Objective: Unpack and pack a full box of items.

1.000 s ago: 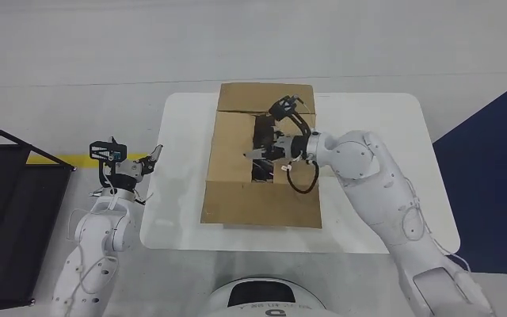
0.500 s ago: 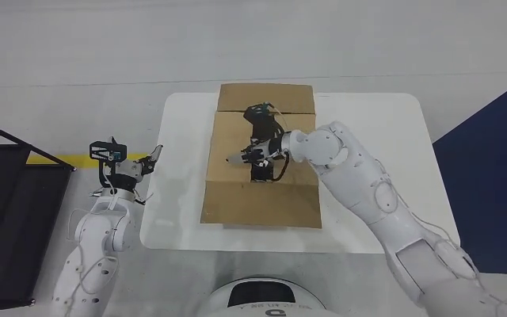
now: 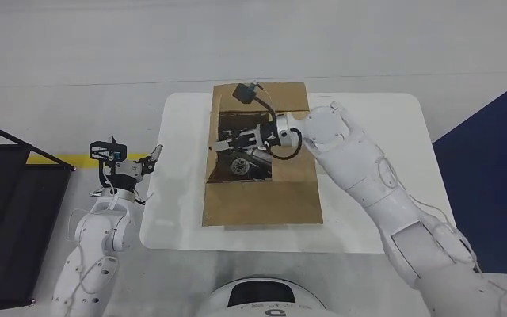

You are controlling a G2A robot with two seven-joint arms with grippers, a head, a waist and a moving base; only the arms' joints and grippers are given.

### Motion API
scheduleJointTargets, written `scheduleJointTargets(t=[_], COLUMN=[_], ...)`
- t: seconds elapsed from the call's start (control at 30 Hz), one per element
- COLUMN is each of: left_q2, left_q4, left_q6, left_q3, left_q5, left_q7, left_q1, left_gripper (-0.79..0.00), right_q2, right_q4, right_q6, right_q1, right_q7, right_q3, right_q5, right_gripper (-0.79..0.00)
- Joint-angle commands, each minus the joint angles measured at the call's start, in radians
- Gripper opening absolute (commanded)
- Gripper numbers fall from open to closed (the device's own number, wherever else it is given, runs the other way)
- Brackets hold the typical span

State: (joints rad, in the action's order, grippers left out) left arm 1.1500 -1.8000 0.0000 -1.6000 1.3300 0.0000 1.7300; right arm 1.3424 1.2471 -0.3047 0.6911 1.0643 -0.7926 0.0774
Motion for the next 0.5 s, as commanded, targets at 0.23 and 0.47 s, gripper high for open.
scheduleJointTargets(t=[0.23, 0.47], left_q2=[0.0, 0.002], left_q4=[0.0, 0.007], left_q6=[0.0, 0.06], left_q3=[0.0, -0.038], left_q5=[0.0, -0.009], left_q7=[0.0, 0.02], left_q1=[0.0, 0.015], left_gripper=[0.0, 0.0], right_q2=[0.104, 0.197], right_q4=[-0.101, -0.287], right_q6=[-0.026, -0.059], right_q1=[-0.138, -0.213], right_q7=[-0.105, -0.119], right_q3=[0.193, 0.311], right_q5=[0.003, 0.021], right_gripper=[-0.428, -0.4])
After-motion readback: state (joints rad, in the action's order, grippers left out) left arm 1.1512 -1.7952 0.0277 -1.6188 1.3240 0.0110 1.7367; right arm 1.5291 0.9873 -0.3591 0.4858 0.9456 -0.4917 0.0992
